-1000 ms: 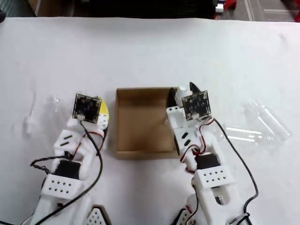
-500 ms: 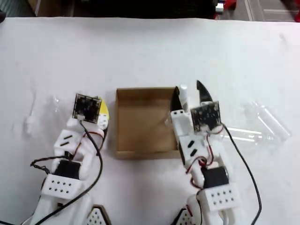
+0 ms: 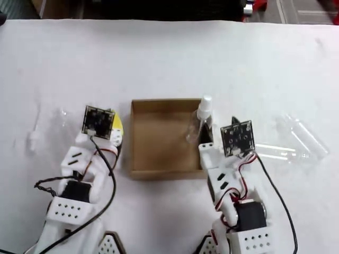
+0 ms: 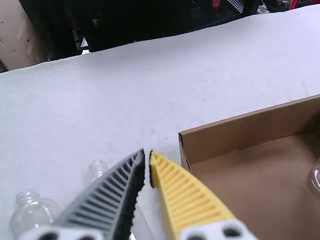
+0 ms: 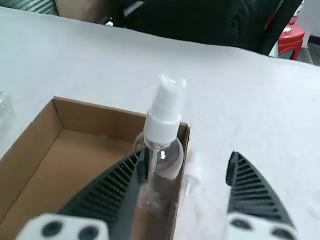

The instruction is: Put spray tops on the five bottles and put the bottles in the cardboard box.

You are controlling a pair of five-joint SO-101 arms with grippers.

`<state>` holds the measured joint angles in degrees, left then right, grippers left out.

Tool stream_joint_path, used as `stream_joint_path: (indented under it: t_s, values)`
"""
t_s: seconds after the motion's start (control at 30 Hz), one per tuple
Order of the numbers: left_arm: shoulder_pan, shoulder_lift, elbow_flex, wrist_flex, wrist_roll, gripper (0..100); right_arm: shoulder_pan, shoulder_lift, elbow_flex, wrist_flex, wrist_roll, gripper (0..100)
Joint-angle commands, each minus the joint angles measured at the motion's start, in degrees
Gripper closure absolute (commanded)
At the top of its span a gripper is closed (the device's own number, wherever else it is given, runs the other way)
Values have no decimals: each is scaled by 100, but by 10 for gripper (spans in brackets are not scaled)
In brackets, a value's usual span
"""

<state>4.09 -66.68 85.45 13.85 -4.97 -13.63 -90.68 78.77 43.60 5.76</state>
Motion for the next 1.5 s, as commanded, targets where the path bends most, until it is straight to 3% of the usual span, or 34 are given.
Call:
stream_joint_path:
  t_s: [0.0, 0.17, 0.4, 0.6, 0.83, 1.17, 1.47]
  values:
    - [84, -145, -97, -114, -53, 976, 31, -40, 123, -13, -88, 772]
    - [84, -145, -97, -132, -35, 976, -462, 31, 185, -57, -79, 772]
    - [84, -145, -88, -141, -18, 975, -119, 1516, -88, -901, -132, 774]
    - [84, -145, -79, -141, -18, 975, 927, 1622, -1099, -189, -193, 775]
    - [66, -145, -105, -123, -35, 976, 2633, 637, -1143, 242, -1160, 776]
    - [40, -145, -88, -97, -44, 976, 2756, 1895, -598, -1218, -1152, 776]
    - [57, -119, -70, -97, -44, 976, 3284, 4286, -1767, -1420, -1143, 776]
